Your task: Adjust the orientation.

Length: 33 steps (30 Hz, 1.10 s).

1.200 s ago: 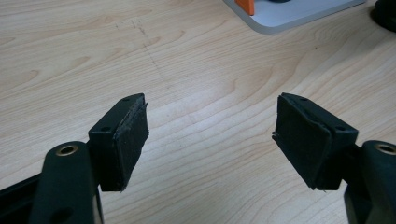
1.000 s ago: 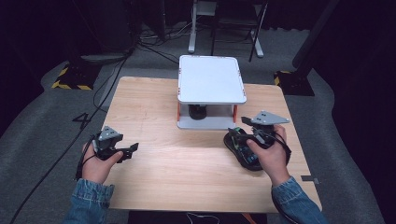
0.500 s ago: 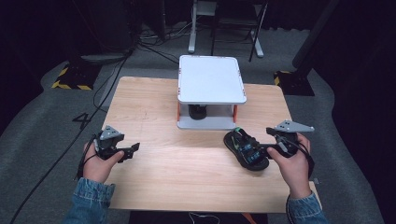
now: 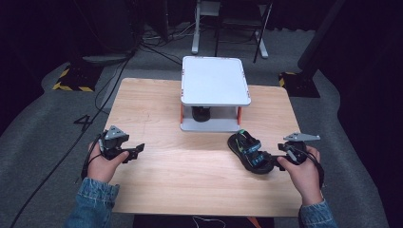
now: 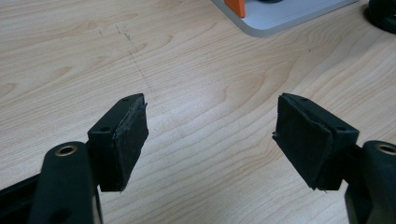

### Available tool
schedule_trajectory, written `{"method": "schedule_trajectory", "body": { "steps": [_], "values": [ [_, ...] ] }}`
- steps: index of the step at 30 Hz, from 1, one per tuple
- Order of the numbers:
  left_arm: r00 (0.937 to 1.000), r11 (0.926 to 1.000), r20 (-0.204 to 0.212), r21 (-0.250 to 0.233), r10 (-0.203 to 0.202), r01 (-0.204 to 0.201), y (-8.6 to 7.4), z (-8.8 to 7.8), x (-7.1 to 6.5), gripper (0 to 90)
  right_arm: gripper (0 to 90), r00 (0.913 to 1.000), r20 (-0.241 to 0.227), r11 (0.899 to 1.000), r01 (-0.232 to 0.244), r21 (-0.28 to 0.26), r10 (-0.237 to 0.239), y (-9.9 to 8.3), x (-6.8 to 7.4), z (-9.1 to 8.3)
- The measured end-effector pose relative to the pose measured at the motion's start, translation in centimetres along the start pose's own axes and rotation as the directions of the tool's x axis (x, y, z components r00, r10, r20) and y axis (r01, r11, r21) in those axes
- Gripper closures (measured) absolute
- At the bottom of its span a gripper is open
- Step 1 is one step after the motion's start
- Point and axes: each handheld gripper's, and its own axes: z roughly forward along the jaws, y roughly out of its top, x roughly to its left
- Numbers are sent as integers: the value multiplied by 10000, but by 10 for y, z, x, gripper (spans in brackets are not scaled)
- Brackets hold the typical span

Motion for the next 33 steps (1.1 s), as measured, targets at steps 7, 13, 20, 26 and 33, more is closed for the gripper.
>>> {"method": "schedule_trajectory", "body": {
  "steps": [7,13,20,26,33],
  "values": [
    [10000,10000,-20,-28,37,-37,0,0,-1,260,190,9999,-137,9997,-2,259,6,-8,8,15],
    [10000,10000,2,73,55,-55,-1,0,-1,260,174,9996,-196,9997,201,127,-198,-7,15,24],
    [9999,9998,-26,178,114,-114,-2,1,-3,258,165,9997,-82,9983,243,-532,-247,1,23,39],
    [10000,9997,-64,229,60,-58,-6,-2,-1,258,196,9993,-204,9983,288,-507,-299,11,32,57],
    [9997,9999,-216,142,-76,79,-9,-6,1,258,493,9966,-309,9970,765,-112,-768,12,35,58]
  ]
}}
